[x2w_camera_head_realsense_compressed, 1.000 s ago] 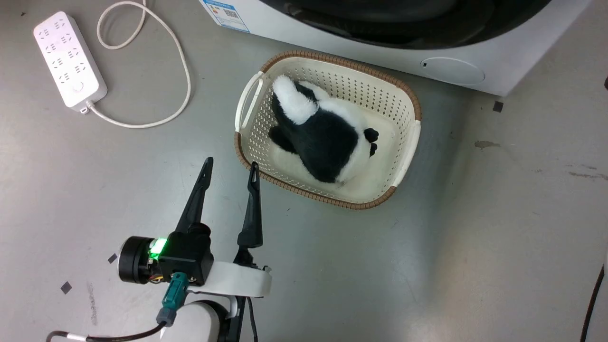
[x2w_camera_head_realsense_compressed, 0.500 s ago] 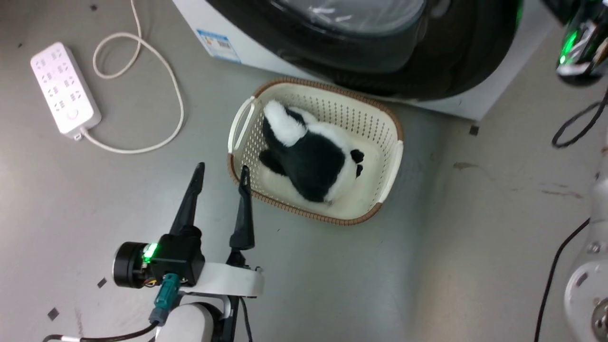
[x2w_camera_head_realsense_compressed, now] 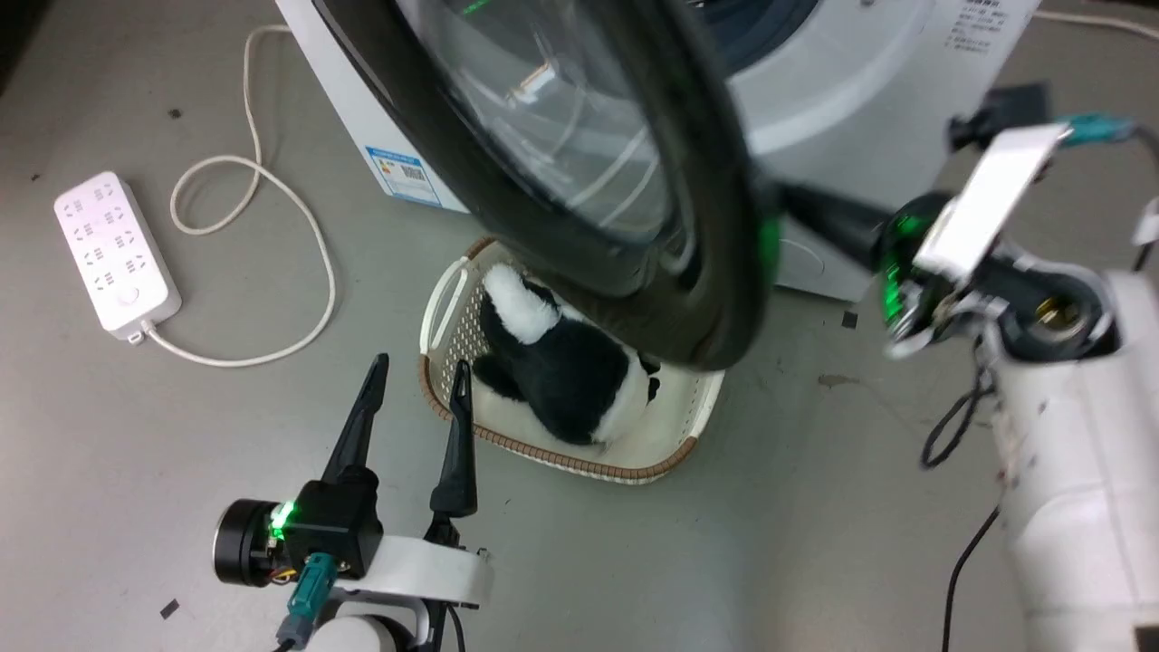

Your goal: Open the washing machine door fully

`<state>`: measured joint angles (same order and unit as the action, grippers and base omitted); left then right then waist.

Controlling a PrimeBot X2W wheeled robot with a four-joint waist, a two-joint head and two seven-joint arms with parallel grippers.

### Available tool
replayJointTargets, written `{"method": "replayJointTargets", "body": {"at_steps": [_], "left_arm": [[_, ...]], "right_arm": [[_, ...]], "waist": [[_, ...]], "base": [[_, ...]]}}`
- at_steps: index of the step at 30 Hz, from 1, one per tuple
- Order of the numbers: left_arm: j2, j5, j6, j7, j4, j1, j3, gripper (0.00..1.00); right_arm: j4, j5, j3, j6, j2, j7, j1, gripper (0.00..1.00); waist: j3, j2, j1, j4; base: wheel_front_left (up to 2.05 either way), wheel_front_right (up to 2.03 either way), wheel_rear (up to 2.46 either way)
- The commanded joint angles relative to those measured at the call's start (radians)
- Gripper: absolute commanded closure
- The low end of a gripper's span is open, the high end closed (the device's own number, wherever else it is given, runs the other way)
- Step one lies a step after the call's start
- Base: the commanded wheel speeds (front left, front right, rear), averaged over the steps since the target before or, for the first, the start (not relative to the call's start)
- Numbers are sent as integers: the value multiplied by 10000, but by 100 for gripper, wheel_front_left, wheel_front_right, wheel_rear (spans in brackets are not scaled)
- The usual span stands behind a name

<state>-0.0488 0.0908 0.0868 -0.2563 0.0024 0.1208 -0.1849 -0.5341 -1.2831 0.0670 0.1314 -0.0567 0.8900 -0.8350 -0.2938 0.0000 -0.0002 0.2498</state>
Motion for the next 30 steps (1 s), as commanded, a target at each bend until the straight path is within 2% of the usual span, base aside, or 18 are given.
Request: {"method": "replayJointTargets", "body": {"at_steps": [1, 9, 10, 14, 18, 19, 20, 25, 30], "left_arm": [[-14, -31, -81, -55, 44, -172, -11, 0], [-14, -48, -365, -55, 176, -463, -118, 0], [-14, -18, -496, -55, 201, -545, -167, 0], [-14, -14, -614, -55, 249, -615, -174, 0], [-14, 34, -668, -55, 280, -633, -102, 0], [-14, 41, -678, -55, 288, -644, -71, 0], [-14, 50, -685, -55, 297, -655, -40, 0], [-14, 123, -767, -55, 352, -675, 187, 0], [-14, 162, -868, -55, 315, -701, 493, 0]], "right_arm": [[206, -312, -536, -7, 62, -107, 561, 100], [1324, -1693, -3020, -7, 63, -864, 1984, 100], [1572, -1950, -3655, -7, 63, -1202, 2241, 100], [1672, -2071, -4114, -7, 64, -1562, 2385, 100], [1606, -1933, -4128, -7, 64, -1925, 2410, 100], [1601, -1800, -4047, -7, 62, -2131, 2391, 58], [1577, -1675, -3957, -7, 60, -2324, 2383, 0], [1905, -730, -3468, -7, -354, -3498, 2401, 0], [3006, 1419, -3300, -7, -1364, -5841, 2626, 0]], "waist": [[154, 0, 2, -23], [405, 0, 2, 19], [427, 0, 2, 60], [429, 0, 2, 124], [489, 0, 2, 125], [525, 0, 2, 102], [568, 0, 2, 76], [909, 0, 2, -153], [1326, 0, 2, -494]], "base": [[0, 0, 0], [0, 0, 0], [0, 0, 0], [0, 0, 0], [0, 0, 0], [0, 0, 0], [0, 0, 0], [0, 0, 0], [0, 0, 0]]}}
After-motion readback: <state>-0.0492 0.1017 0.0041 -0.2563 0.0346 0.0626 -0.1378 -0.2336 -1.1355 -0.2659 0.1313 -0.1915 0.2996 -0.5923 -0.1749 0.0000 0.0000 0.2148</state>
